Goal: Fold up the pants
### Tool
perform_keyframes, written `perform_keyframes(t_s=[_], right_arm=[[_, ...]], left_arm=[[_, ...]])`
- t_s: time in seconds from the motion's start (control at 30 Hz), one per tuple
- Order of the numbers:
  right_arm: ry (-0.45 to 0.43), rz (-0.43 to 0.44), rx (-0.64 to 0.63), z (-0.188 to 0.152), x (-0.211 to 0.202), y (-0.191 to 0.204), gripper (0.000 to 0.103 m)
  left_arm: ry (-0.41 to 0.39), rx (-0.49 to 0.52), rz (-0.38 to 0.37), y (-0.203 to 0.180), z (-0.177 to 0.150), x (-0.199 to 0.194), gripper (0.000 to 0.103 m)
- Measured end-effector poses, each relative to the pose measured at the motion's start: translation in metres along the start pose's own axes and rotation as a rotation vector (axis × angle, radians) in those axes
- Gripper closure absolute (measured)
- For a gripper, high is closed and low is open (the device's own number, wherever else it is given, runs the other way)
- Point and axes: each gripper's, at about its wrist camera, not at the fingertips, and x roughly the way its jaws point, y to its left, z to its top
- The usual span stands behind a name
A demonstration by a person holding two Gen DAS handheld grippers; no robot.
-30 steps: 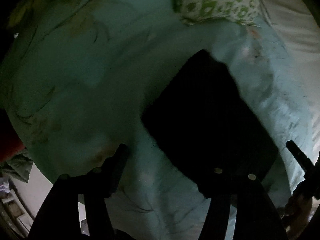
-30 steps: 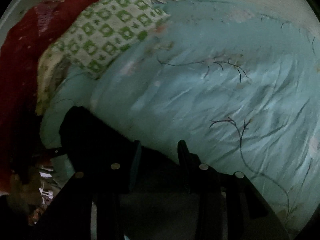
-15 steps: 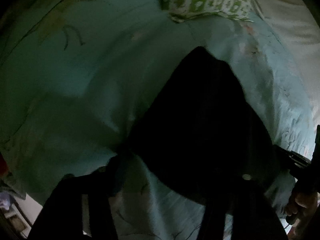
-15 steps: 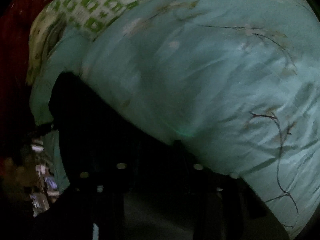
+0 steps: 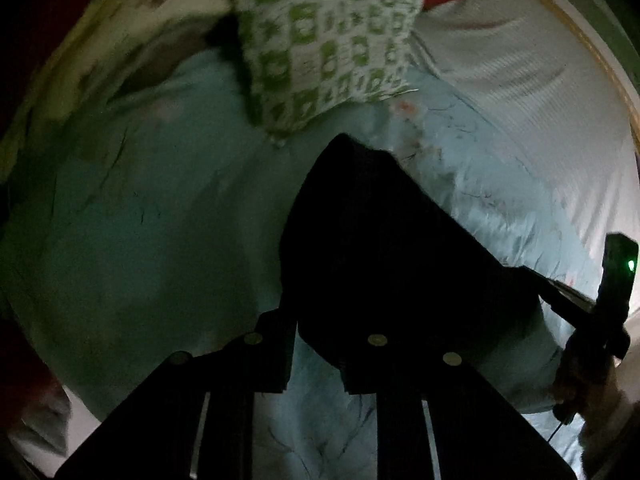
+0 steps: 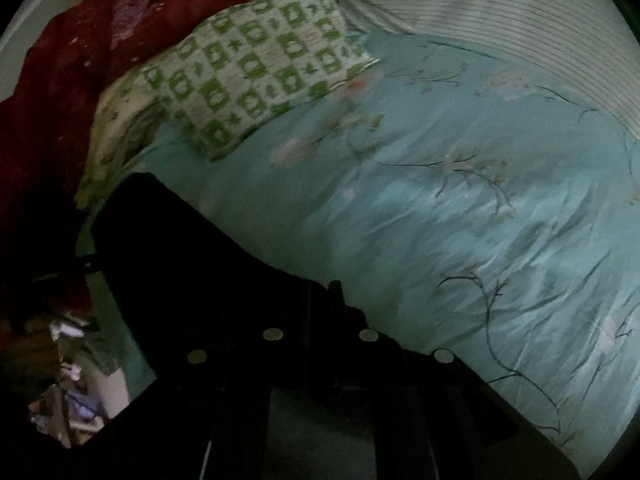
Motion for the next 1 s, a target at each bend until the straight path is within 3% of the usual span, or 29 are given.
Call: perform_keyframes(t_s=[0.2, 0.33, 0.43, 0.53, 0.57, 0.6, 0.8, 1.0], right_arm=[[-0.008, -0.099, 0.026, 0.002, 0.023, -0.004, 0.095], [0.018, -0.144, 0.023, -0.002, 0.04, -0.004, 0.095], [0.054, -0.162, 0.055, -0.004, 0.051, -0.009, 0.094], [0.049, -0.153, 0.114, -0.006, 0.046, -0.017, 0.084], [0.047, -0.154, 0.129, -0.007, 0.042, -0.018, 0.077], [0.038, -0.156, 0.153, -0.008, 0.034, -0.021, 0.071], [-0.062, -0.14, 0.282, -0.032, -0.032, -0.036, 0.063], [-0.147, -0.187, 0.399, -0.08, -0.099, -0.05, 0.062]], left_arm=[[-0.012, 0.064, 0.055, 0.001, 0.004, 0.02, 0.086], [0.052, 0.097, 0.115, 0.006, -0.004, 0.057, 0.086], [0.104, 0.142, 0.179, 0.008, -0.012, 0.078, 0.077], [0.117, 0.195, 0.227, 0.001, -0.011, 0.076, 0.066], [0.122, 0.198, 0.232, 0.001, -0.008, 0.071, 0.064], [0.12, 0.197, 0.23, 0.001, -0.005, 0.066, 0.064], [0.022, 0.196, 0.193, -0.008, 0.014, 0.017, 0.058], [0.015, 0.327, 0.071, -0.072, 0.017, 0.008, 0.056]])
